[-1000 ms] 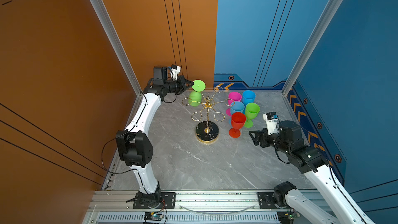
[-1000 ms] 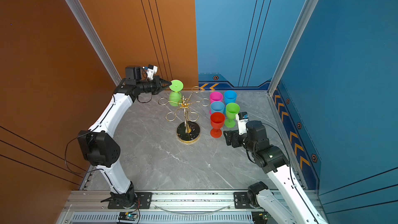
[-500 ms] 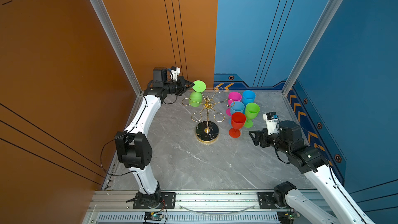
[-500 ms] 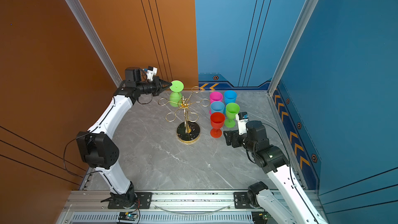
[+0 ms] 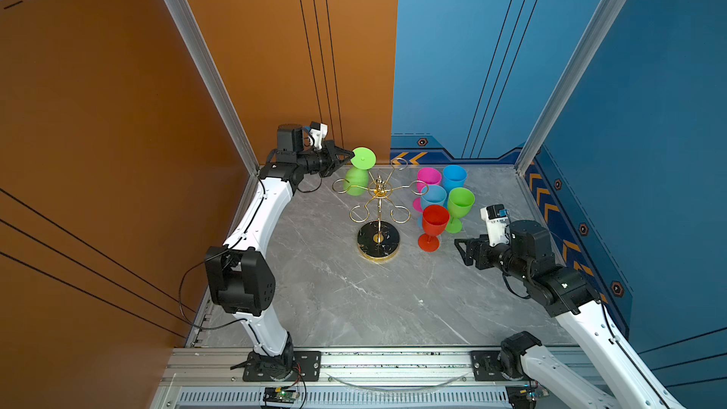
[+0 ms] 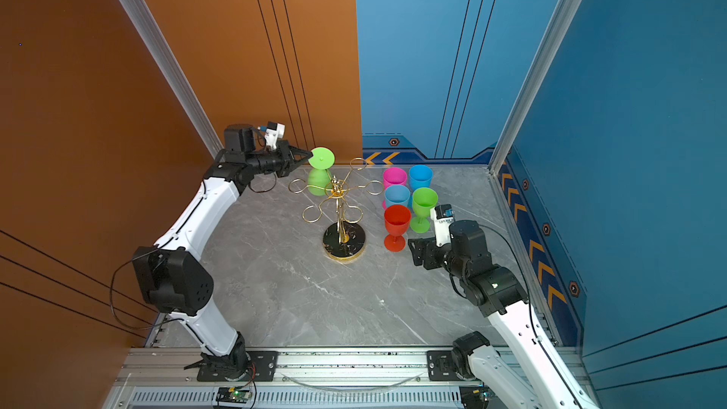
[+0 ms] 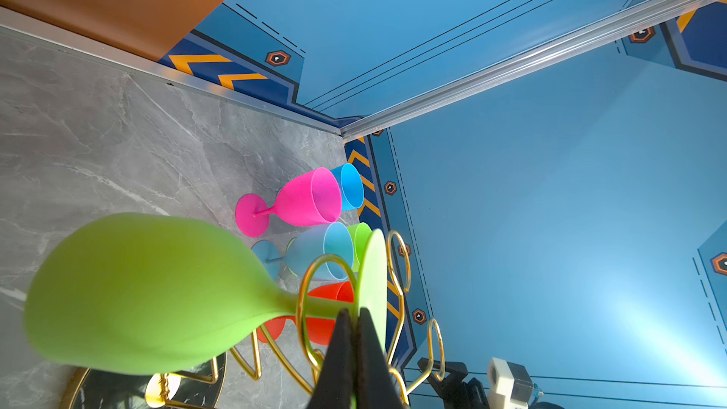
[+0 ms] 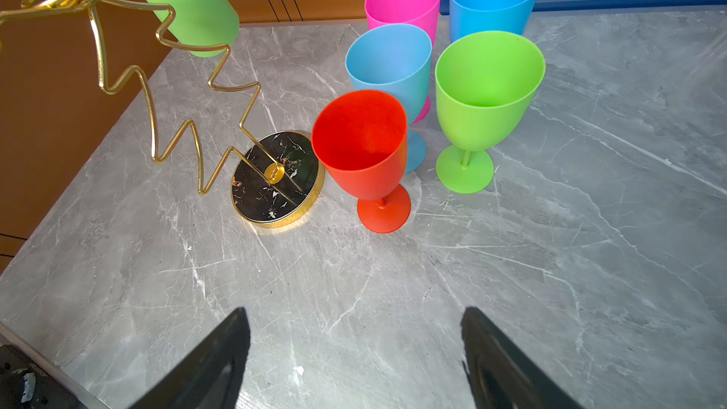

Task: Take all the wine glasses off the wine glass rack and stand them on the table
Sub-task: 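Close the left gripper on the green glass foot on the rack, then lift the green glass up off its rack hook with the left gripper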

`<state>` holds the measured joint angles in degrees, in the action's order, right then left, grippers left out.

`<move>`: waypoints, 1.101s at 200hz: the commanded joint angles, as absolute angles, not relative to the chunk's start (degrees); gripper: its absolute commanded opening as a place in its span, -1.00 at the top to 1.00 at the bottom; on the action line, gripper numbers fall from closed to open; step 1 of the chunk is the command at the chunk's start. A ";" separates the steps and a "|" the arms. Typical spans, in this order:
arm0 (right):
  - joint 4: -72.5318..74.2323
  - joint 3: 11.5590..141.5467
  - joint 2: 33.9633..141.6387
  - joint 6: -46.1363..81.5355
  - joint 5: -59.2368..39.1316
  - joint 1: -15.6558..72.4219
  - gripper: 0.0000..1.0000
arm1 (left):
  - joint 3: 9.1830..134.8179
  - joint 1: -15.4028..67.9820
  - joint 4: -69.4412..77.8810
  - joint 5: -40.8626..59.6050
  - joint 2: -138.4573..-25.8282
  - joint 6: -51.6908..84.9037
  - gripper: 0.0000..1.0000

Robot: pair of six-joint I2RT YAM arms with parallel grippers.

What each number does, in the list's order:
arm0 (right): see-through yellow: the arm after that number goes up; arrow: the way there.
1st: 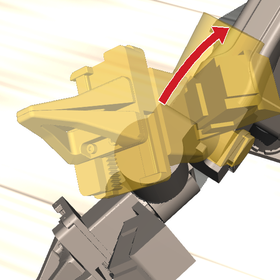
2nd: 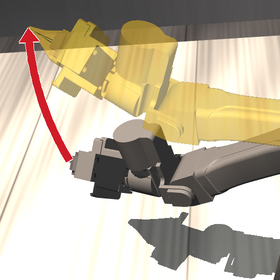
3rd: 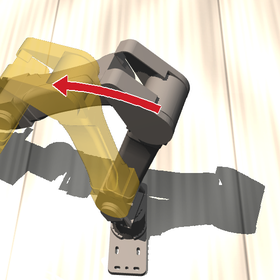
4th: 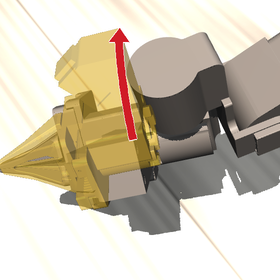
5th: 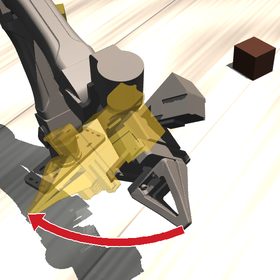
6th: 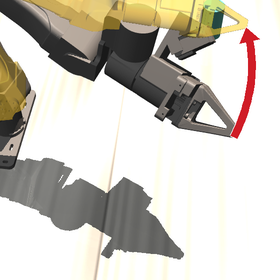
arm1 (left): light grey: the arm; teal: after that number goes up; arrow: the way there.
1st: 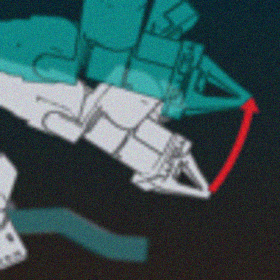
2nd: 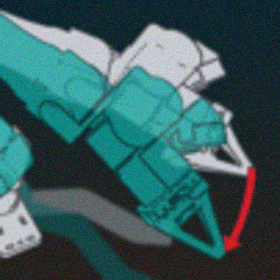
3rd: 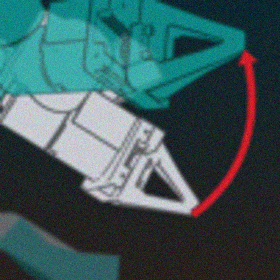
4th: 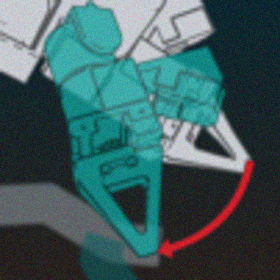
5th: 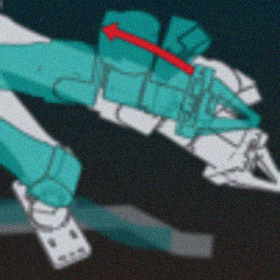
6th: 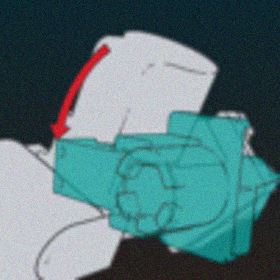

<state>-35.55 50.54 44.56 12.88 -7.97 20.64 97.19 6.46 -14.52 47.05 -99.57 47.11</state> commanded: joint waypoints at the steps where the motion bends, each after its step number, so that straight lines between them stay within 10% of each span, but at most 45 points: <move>1: -36.74 49.83 44.08 13.41 -8.56 20.40 -0.71 | 95.14 6.90 -8.18 49.59 -97.10 50.23 1.00; 220: -36.82 49.60 42.80 13.89 -8.68 20.39 -0.71 | 90.54 9.16 -3.96 53.06 -93.89 54.25 1.00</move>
